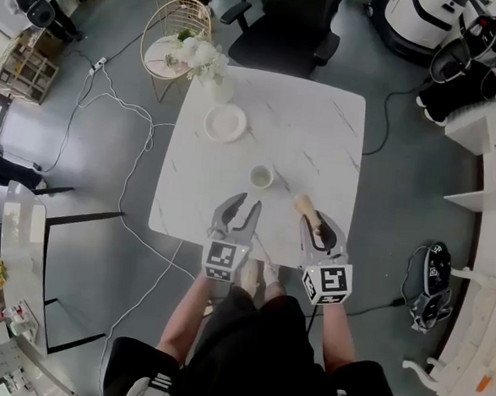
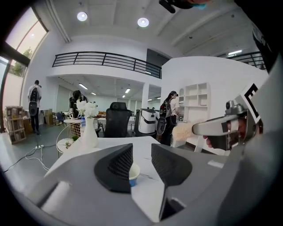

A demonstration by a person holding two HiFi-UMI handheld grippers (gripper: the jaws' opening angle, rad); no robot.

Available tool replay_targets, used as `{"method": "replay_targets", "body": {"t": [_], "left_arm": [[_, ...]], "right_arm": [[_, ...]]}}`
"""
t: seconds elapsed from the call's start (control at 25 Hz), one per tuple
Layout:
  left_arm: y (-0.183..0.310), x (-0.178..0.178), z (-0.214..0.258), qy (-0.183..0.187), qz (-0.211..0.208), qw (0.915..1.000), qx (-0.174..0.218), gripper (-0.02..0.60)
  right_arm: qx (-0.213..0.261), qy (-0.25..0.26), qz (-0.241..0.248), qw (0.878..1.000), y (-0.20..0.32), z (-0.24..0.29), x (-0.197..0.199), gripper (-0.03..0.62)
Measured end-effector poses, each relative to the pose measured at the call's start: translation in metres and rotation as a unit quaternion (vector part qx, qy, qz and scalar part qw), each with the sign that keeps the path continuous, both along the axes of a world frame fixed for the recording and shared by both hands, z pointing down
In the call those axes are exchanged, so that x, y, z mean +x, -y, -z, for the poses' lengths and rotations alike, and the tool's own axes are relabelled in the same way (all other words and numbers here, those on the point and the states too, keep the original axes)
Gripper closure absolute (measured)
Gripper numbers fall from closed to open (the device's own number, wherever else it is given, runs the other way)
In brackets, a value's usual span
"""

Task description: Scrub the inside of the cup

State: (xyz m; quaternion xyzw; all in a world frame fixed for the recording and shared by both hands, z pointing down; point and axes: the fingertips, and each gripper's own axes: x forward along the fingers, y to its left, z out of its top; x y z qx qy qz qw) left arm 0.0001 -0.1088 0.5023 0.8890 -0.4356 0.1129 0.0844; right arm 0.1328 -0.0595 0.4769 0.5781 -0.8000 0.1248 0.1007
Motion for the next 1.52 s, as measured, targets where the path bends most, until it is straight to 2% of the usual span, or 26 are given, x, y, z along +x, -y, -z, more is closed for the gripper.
{"method": "replay_targets", "body": {"t": [0.28,0.44,0.84,1.52], "left_arm": [[-0.035,-0.022,0.038,-0.008,-0.001,0.9997,0.022,0.54],[-0.058,-0.04,0.049,-0.007,-0.005,0.9996,0.028,0.563],[-0.105,-0.063,0.064,-0.008,-0.022,0.9987,0.045,0.574],[-0.131,-0.071,0.068,-0.005,-0.027,0.9979,0.059,0.574]], "right_arm": [[0.027,-0.008,0.0,1.0,-0.028,0.031,-0.02,0.48],[0.034,-0.003,0.0,0.999,-0.048,0.039,-0.035,0.48],[0.055,-0.012,-0.009,0.998,-0.102,0.051,-0.057,0.48],[0.052,-0.011,-0.022,0.998,-0.134,0.042,-0.062,0.48]]}}
